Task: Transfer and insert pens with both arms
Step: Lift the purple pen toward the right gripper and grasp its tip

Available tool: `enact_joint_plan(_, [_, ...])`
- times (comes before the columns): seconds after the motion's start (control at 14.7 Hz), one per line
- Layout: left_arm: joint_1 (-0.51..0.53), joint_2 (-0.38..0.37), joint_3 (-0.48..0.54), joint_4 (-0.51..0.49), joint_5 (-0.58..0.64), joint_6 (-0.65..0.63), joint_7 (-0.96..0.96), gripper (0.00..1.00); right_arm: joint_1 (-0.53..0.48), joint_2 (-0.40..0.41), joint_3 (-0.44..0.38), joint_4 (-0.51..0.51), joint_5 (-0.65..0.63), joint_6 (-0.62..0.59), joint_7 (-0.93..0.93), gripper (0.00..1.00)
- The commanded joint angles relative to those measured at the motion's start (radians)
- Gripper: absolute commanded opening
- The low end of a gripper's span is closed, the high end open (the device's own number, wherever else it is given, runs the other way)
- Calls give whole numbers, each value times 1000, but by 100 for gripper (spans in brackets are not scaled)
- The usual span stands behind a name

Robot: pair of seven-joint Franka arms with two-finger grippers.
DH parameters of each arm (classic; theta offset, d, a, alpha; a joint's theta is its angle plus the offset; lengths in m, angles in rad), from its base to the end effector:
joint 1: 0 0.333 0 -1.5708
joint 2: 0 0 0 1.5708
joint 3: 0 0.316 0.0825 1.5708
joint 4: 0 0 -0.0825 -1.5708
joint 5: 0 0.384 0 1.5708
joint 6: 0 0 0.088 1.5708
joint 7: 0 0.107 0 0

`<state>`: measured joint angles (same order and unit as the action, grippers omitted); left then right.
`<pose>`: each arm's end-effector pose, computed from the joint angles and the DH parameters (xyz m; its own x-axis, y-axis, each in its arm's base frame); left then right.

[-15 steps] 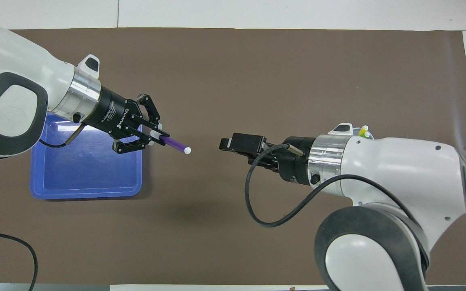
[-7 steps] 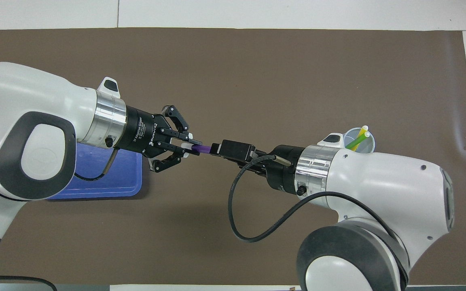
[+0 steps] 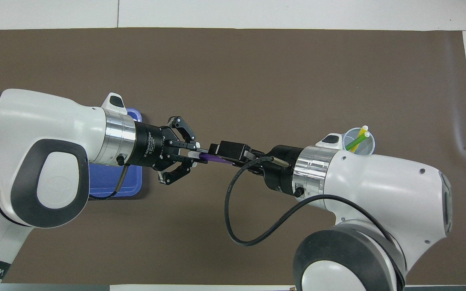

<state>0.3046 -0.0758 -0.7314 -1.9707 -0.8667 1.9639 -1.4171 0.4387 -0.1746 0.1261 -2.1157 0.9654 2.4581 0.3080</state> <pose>0.4810 -0.2828 0.5179 0.1990 0.7003 -0.6856 0.9713 -0.2342 0.0428 0.4577 0.2936 0.5459 0.9437 -0.3283 -0.0420 -0.2372 -0.5826 -0.7774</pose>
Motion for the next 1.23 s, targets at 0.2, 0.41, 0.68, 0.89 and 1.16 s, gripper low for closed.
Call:
enact_joint_plan(0.2, [-18,-50,12,-45,-32,38,-20,0,5,-5,7,-3,27,13,3,63])
enact_joint_plan(0.41, [-15,-50,13,-45,-44,36,-19,0,5,-5,7,-4,27,12,2,31])
enact_joint_plan(0.68, [-9,-48,12,-45,-44,36,-19,0,3,-8,7,-6,27,-17,29,0])
enact_joint_plan(0.89, [-9,-48,13,-45,-44,36,-19,0,-3,-6,7,-3,26,-16,43,0])
enact_joint_plan(1.16, [-10,-47,15,-39,-44,36,-11,100,-8,-5,7,-3,24,-16,43,0])
